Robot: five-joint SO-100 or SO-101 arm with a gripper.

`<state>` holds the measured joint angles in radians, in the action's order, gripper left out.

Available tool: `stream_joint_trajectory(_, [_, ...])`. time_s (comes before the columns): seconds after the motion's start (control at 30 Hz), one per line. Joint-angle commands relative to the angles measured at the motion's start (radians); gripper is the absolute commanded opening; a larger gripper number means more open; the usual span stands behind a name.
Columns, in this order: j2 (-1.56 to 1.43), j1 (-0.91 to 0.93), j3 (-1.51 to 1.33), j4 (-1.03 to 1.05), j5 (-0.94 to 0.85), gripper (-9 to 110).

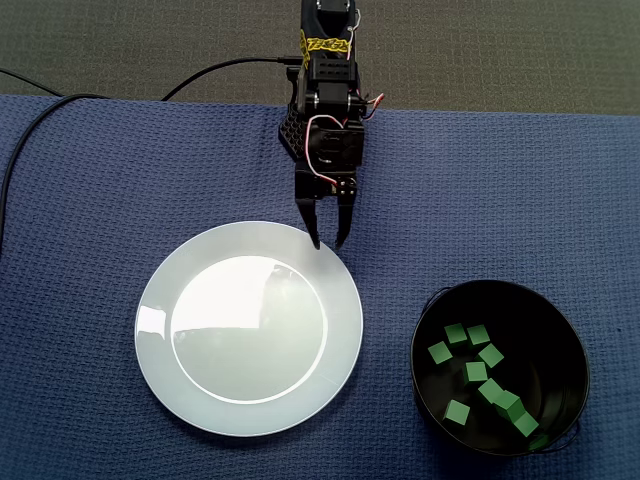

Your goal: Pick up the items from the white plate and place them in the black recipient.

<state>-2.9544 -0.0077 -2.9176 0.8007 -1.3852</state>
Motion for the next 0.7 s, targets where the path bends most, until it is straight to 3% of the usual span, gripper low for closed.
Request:
stream_joint_trajectory(0.0, [-0.06, -0.017, -0.04, 0.067, -0.055, 0])
stream_joint_trajectory(0.33, [-0.158, -0.026, -0.078, 0.411, -0.084, 0])
stream_joint_trajectory(0.47, [-0.222, -0.06, -0.078, 0.641, -0.224, 1])
stream_joint_trajectory(0.67, [-0.222, -0.072, -0.078, 0.733, -0.135, 2])
